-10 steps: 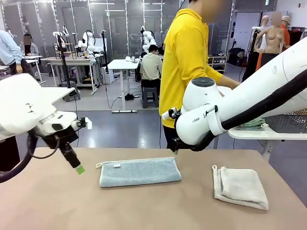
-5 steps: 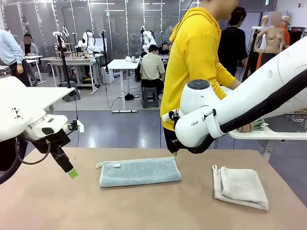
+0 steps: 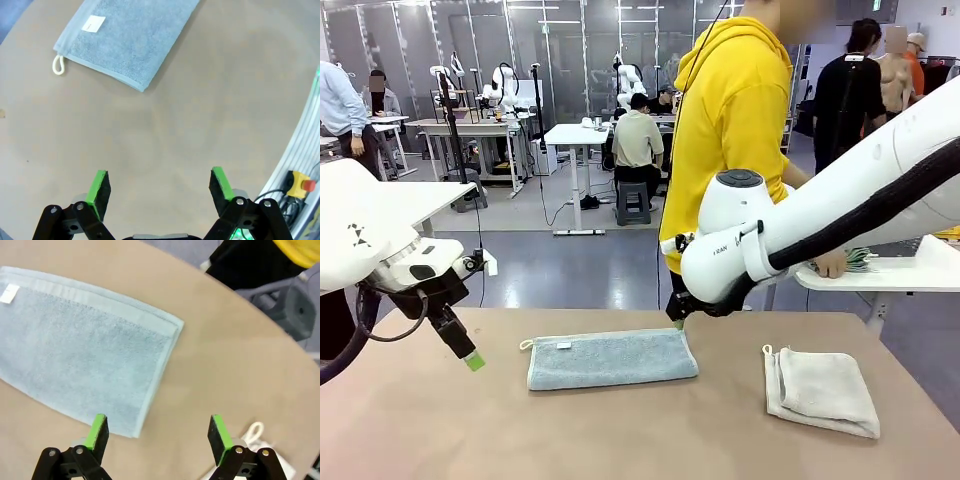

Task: Fold the towels and place them in the basket.
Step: When a person lays out a Towel with hook on the table, fold it in half twice.

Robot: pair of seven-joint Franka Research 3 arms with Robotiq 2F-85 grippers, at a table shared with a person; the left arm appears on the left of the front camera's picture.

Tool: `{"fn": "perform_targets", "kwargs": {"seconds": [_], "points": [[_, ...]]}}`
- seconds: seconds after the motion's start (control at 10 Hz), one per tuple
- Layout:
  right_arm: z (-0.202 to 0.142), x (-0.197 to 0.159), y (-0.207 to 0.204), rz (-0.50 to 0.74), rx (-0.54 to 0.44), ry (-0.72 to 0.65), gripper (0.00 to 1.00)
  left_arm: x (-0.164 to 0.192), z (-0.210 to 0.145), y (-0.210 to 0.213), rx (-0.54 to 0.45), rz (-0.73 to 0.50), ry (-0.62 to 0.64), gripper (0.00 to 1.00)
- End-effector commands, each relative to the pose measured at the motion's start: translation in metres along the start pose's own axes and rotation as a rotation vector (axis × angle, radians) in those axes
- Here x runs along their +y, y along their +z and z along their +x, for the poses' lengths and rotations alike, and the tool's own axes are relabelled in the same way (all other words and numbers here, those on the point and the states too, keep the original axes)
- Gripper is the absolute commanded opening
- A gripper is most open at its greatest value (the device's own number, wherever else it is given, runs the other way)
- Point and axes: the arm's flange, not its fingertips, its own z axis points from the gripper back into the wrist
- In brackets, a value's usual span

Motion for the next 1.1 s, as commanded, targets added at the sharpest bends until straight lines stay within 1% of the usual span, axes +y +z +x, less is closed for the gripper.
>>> {"fn": "perform_targets", "kwargs": {"seconds": [0.0,0.3,0.6,1.0], "points": [[0.005,-0.002,-0.01,0.071,0.049,-0.148,1.0,0.003,0.003,0.001,0.005,0.009,0.005,1.0],[0.001,0.004,-0.035,0.022,0.116,-0.251,1.0,0.003,0.003,0.001,0.005,0.009,0.005,1.0],[0.002,0.003,-0.055,0.041,0.126,-0.31,1.0,0.003,0.003,0.001,0.005,0.009,0.005,1.0],[0.007,-0.001,-0.072,0.017,0.126,-0.36,1.0,0.003,0.003,0.001,0.005,0.009,0.005,1.0]]}}
